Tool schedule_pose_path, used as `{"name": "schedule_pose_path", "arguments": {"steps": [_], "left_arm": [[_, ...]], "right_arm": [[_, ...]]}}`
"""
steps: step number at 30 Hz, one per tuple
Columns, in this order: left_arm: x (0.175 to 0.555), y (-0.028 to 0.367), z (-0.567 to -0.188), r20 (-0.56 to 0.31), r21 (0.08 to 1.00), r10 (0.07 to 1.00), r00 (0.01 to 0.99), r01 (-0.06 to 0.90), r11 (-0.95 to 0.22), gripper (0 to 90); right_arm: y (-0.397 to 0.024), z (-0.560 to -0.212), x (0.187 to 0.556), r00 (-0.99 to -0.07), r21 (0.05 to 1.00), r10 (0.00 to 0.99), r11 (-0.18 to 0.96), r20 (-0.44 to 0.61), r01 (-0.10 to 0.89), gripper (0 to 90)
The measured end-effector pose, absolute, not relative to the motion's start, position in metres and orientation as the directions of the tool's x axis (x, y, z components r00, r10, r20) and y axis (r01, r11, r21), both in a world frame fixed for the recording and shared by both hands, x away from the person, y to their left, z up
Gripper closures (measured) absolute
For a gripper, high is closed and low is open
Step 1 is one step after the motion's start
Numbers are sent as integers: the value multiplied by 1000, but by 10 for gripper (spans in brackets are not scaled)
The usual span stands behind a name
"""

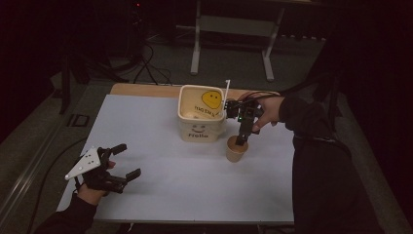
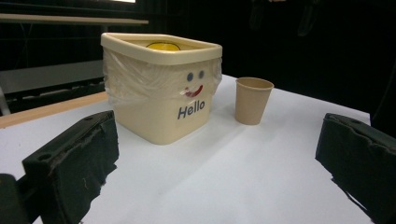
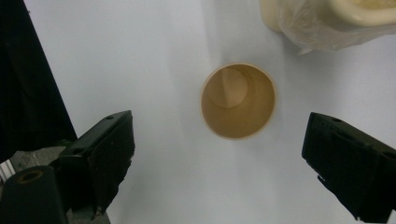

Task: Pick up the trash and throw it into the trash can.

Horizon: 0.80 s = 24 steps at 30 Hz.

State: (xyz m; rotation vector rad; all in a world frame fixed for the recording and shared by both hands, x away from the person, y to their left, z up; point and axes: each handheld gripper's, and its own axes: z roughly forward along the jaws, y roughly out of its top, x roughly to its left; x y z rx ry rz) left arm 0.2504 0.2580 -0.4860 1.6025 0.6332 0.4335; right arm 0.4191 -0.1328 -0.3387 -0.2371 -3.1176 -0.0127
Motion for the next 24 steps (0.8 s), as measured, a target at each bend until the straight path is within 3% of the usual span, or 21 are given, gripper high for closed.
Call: {"name": "schedule_pose_path", "arguments": {"steps": [24], "left_arm": [[251, 257, -487, -82, 986, 611, 787, 155, -67, 6]], "right_arm": [[-142, -419, 438, -993, -27, 118, 993, 10, 118, 94]]}}
